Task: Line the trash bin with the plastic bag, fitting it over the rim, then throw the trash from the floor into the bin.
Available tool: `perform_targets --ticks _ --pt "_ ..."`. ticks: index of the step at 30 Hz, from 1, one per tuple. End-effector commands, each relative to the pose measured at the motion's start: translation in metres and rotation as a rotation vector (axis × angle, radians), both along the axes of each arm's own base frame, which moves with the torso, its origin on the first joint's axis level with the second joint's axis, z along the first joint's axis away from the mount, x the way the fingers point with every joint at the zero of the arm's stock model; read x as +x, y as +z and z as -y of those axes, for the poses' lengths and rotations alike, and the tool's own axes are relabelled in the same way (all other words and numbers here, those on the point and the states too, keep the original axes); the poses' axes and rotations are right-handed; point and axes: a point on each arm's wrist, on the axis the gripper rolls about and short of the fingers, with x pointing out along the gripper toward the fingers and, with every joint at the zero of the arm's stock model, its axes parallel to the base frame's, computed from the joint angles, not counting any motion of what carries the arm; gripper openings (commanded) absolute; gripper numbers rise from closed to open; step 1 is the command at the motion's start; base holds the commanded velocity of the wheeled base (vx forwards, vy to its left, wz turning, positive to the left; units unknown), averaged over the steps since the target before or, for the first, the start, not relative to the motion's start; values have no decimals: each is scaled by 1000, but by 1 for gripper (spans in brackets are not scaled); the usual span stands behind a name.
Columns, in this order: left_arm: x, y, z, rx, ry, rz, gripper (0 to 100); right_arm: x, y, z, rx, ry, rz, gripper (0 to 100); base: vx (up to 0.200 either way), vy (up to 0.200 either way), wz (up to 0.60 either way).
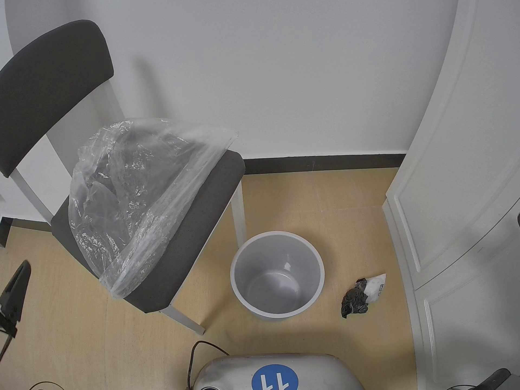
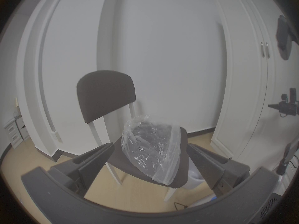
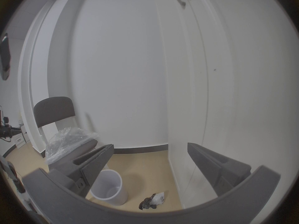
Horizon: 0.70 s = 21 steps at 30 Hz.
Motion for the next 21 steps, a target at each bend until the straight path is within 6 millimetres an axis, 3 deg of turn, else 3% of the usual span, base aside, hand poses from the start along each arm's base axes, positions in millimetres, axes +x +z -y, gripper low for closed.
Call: perform_targets --ticks 1,8,15,21 --pt "66 11 3 93 -49 -217 100 58 29 -1 25 11 -56 100 0 0 0" --pt "94 -4 11 135 -119 -355 100 64 19 -6 29 31 -110 100 0 0 0" --pt "122 -18 35 204 -135 -430 100 68 14 -13 31 15 -144 100 0 0 0" --pt "139 -29 54 275 -39 -437 100 76 -8 -52 44 57 -258 100 0 0 0"
